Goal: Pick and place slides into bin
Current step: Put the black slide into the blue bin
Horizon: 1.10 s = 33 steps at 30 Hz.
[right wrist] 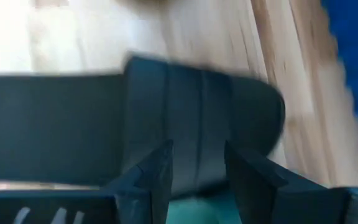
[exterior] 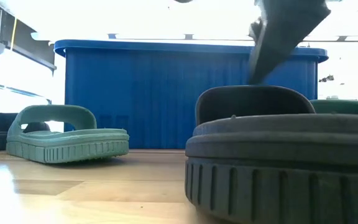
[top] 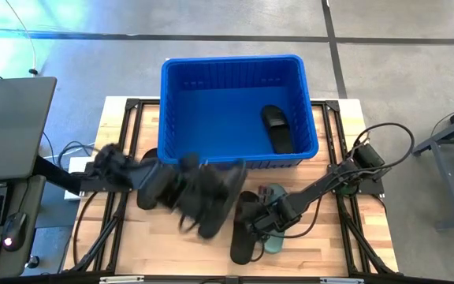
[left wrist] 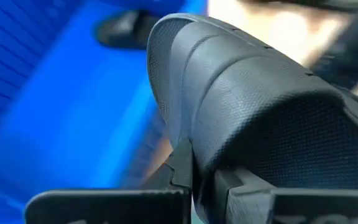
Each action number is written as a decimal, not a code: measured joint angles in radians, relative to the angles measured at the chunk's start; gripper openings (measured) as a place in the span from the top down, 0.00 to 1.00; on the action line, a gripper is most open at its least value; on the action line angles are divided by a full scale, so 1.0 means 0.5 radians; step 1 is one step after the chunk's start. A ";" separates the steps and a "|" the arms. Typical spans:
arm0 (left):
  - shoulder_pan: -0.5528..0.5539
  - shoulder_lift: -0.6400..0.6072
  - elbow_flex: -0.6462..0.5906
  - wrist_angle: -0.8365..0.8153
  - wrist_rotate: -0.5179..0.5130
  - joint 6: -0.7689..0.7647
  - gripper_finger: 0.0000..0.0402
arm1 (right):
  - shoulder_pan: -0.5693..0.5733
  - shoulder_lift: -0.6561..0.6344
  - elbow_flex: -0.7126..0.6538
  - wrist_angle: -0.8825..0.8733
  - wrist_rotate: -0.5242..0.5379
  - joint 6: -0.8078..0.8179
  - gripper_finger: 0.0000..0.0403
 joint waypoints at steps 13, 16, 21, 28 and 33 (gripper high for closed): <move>1.174 0.051 -0.043 0.361 -0.046 1.366 1.00 | 0.048 0.000 0.000 -0.219 0.127 1.055 0.67; 1.370 0.143 -0.051 0.485 0.073 1.540 1.00 | 0.047 0.000 0.000 -0.217 0.184 1.224 0.67; 1.526 0.368 -0.051 0.561 0.270 1.634 1.00 | 0.052 0.000 0.000 -0.203 0.195 1.403 0.67; 1.506 0.654 -0.053 0.595 0.392 1.671 0.98 | 0.054 0.000 0.000 -0.204 0.199 1.490 0.67; 1.437 0.769 -0.053 0.656 0.398 1.662 0.97 | 0.055 0.000 0.000 -0.224 0.219 1.488 0.67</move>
